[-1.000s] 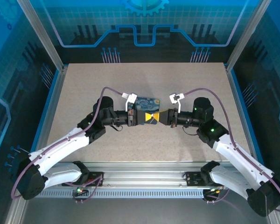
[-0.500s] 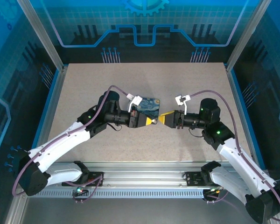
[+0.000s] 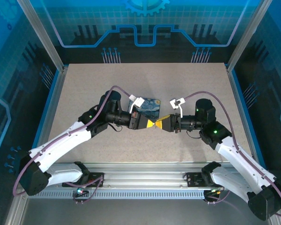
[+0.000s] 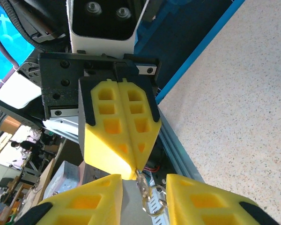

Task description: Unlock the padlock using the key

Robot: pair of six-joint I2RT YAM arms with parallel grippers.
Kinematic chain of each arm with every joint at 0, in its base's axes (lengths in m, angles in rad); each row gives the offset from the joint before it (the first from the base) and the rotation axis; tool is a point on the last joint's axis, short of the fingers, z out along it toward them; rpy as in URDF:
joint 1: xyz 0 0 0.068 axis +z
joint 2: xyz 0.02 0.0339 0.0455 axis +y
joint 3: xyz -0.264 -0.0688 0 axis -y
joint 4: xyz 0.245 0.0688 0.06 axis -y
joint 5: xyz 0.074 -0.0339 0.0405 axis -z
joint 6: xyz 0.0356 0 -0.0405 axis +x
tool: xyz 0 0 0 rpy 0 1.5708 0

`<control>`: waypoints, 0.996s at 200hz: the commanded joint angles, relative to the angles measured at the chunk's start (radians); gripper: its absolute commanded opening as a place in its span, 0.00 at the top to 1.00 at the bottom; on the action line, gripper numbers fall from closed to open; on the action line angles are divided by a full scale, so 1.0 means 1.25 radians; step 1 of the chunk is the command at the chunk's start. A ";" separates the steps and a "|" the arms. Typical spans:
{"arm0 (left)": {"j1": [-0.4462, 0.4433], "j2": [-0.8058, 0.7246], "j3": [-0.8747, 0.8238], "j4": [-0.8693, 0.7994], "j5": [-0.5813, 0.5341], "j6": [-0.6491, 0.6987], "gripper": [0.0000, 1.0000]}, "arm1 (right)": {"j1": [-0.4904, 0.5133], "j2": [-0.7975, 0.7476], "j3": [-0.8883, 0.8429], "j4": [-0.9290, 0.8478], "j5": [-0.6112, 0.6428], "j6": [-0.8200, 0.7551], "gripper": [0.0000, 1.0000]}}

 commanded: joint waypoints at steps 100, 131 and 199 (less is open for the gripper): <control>-0.004 0.001 0.049 -0.056 0.035 0.066 1.00 | 0.017 0.011 0.035 -0.050 -0.043 -0.061 1.00; 0.000 0.003 0.061 -0.056 0.026 0.069 1.00 | 0.023 0.013 0.030 -0.068 -0.045 -0.079 1.00; 0.007 0.003 0.065 -0.039 0.010 0.062 1.00 | 0.028 0.007 0.011 -0.096 -0.027 -0.101 1.00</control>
